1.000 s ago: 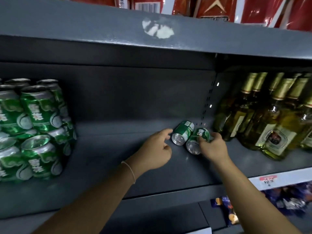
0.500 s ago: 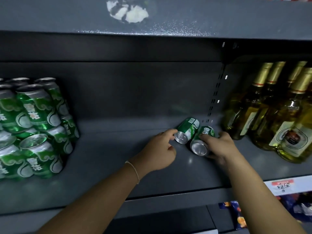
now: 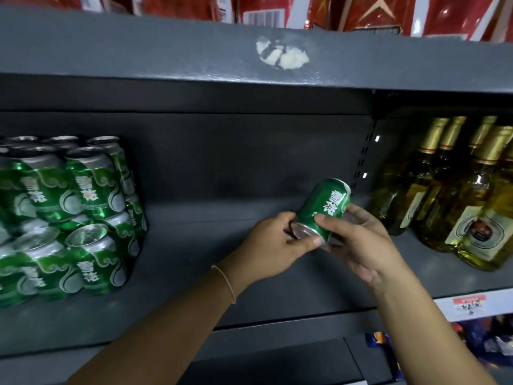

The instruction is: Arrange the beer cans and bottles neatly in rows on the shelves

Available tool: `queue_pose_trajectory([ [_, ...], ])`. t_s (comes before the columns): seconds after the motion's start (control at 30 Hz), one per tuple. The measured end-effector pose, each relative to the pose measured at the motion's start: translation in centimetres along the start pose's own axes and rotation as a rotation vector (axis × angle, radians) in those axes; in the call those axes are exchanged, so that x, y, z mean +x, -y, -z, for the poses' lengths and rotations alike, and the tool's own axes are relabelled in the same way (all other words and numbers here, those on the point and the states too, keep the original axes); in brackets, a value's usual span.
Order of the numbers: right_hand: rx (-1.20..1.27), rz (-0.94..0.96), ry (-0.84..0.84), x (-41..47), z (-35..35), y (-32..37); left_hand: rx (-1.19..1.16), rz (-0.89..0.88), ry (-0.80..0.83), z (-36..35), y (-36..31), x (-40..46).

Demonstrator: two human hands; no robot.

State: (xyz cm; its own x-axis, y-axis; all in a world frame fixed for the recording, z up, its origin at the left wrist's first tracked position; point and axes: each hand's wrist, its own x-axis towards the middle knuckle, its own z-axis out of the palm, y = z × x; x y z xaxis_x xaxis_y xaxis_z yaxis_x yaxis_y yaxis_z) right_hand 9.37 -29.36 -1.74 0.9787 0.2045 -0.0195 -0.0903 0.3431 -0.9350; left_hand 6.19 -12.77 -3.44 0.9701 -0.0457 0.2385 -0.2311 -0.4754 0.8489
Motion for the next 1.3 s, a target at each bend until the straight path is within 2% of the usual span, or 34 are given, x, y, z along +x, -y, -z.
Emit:
queue_pose_trajectory([
  [0.23, -0.109, 0.172, 0.117, -1.6, -7.3, -0.9, -0.009, 0.008, -0.132, 6.4, 0.7, -4.0],
  [0.43, -0.277, 0.194, 0.268, -2.8, -14.3, -2.1, 0.123, -0.029, -0.274, 12.1, 2.4, -8.0],
  [0.63, -0.293, 0.220, 0.369, -3.9, -21.6, -4.1, 0.246, -0.013, -0.387, 18.0, 4.1, -12.3],
  [0.8, -0.268, 0.265, 0.383, -4.7, -26.7, -6.2, 0.442, -0.015, -0.496, 22.5, 4.6, -15.3],
  [1.1, -0.362, 0.332, 0.347, -3.6, -33.8, -10.2, 0.604, 0.190, -0.583, 27.6, 7.5, -20.5],
  [1.3, -0.457, 0.351, 0.291, -3.0, -35.9, -12.3, 0.550, 0.309, -0.491, 29.2, 9.0, -22.0],
])
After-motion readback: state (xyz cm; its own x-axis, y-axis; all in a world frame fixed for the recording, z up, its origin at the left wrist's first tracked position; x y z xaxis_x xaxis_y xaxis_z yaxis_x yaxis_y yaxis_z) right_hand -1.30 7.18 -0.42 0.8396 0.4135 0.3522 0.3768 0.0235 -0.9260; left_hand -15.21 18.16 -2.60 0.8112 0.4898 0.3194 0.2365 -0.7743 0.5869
